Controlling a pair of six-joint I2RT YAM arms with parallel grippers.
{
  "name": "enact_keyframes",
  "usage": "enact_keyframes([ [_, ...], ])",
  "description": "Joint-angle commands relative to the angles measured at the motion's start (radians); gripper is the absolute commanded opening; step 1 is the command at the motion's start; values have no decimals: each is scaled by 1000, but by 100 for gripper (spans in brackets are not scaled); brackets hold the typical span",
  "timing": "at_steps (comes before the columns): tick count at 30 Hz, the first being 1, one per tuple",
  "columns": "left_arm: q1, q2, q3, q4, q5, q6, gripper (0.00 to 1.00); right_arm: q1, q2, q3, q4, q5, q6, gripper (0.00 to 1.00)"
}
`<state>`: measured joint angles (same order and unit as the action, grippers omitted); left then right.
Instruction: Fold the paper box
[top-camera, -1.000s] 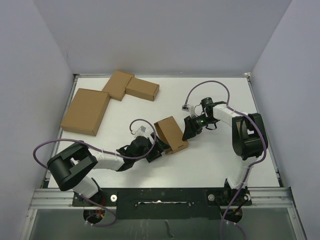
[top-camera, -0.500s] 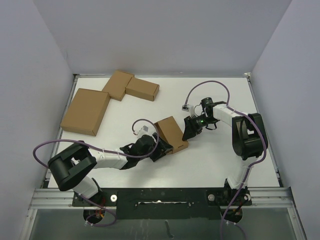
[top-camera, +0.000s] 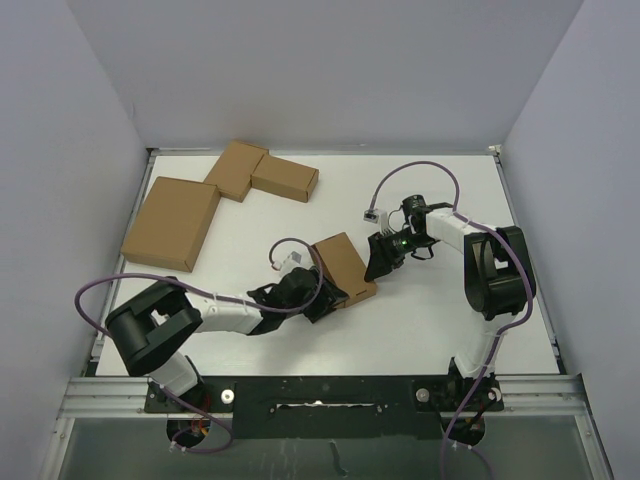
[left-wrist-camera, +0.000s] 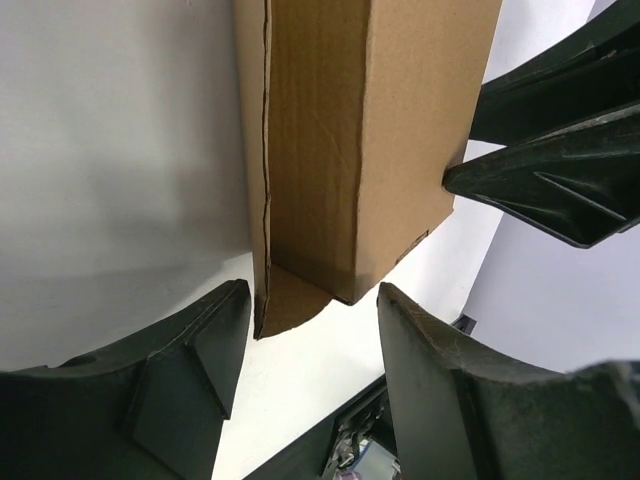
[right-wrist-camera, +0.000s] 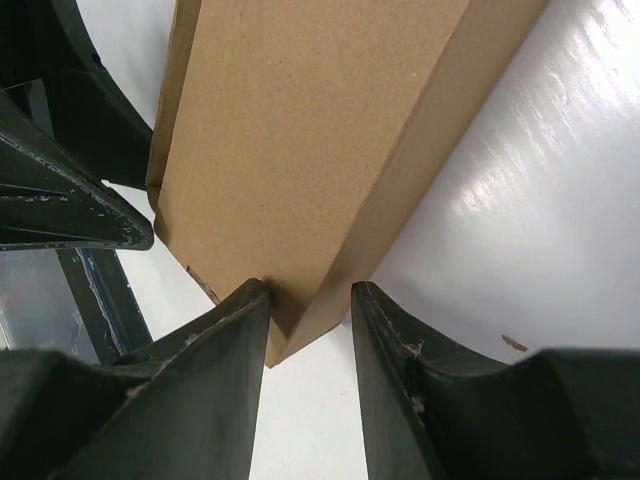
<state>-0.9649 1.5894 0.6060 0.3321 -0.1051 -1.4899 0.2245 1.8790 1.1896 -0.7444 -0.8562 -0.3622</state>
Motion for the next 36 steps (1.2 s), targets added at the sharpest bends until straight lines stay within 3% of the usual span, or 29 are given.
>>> enact_keyframes([
  [1,-6,22,49,-18,-24,-10,51,20,30,7,19,108,-44,37],
  [6,-7,24,73,-56,-22,2,43,23,31,7,20,109,-44,37],
  [16,-11,50,173,-231,-9,2,16,26,33,7,19,111,-45,37],
  [22,-12,50,213,-264,2,47,15,27,33,8,17,112,-44,37],
  [26,-12,0,205,-266,-24,121,28,26,32,8,18,112,-44,37],
  [32,15,-126,152,-271,-100,267,62,26,34,8,17,113,-46,37],
  [36,121,-197,68,-122,-18,395,77,26,33,8,17,114,-45,37],
])
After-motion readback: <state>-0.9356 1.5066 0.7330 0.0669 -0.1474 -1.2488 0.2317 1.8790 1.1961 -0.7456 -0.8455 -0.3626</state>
